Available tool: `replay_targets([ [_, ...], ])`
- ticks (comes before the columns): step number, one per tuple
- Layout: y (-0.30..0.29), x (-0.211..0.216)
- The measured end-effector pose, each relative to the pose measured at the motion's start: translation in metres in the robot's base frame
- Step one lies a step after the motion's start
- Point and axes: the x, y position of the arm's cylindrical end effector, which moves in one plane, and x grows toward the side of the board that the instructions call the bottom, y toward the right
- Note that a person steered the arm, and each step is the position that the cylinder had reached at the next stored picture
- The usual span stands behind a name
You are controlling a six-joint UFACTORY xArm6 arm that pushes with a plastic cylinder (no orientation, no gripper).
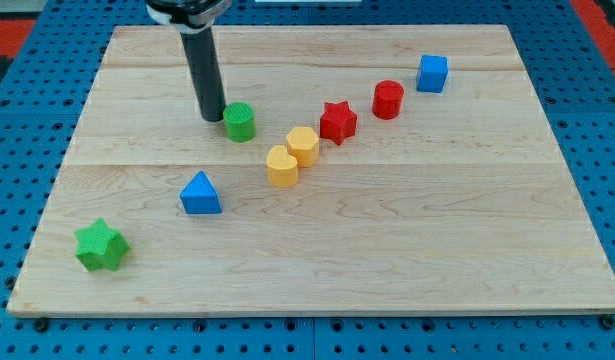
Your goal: Push the green star bottom left to the yellow heart
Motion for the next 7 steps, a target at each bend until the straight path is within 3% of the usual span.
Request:
replay_targets([
  [2, -0.035, 0.028],
  [3, -0.117, 0.118],
  [4, -0.147, 0.210],
  [5, -0.121, 0.234],
  [7, -0.061, 0.192],
])
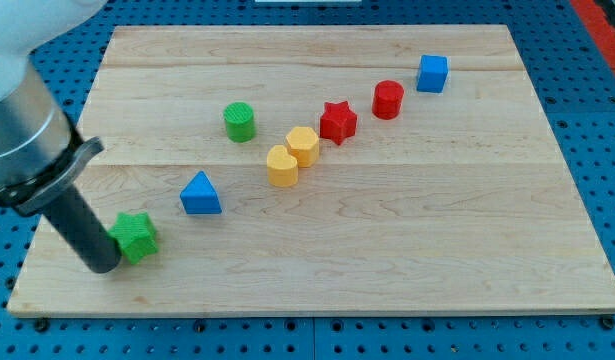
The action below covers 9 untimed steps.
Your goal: Push the green star bottom left to the yellow heart
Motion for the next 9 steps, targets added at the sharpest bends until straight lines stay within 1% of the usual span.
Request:
replay_targets([
  [1, 0.025, -0.003],
  [2, 0.082, -0.003],
  [3, 0.085, -0.009],
  [4, 0.003, -0.018],
  [5, 0.012, -0.044],
  [6, 0.049, -0.036],
  [7, 0.112, -0.042],
  [8, 0.162, -0.042],
  [9, 0.117, -0.055],
])
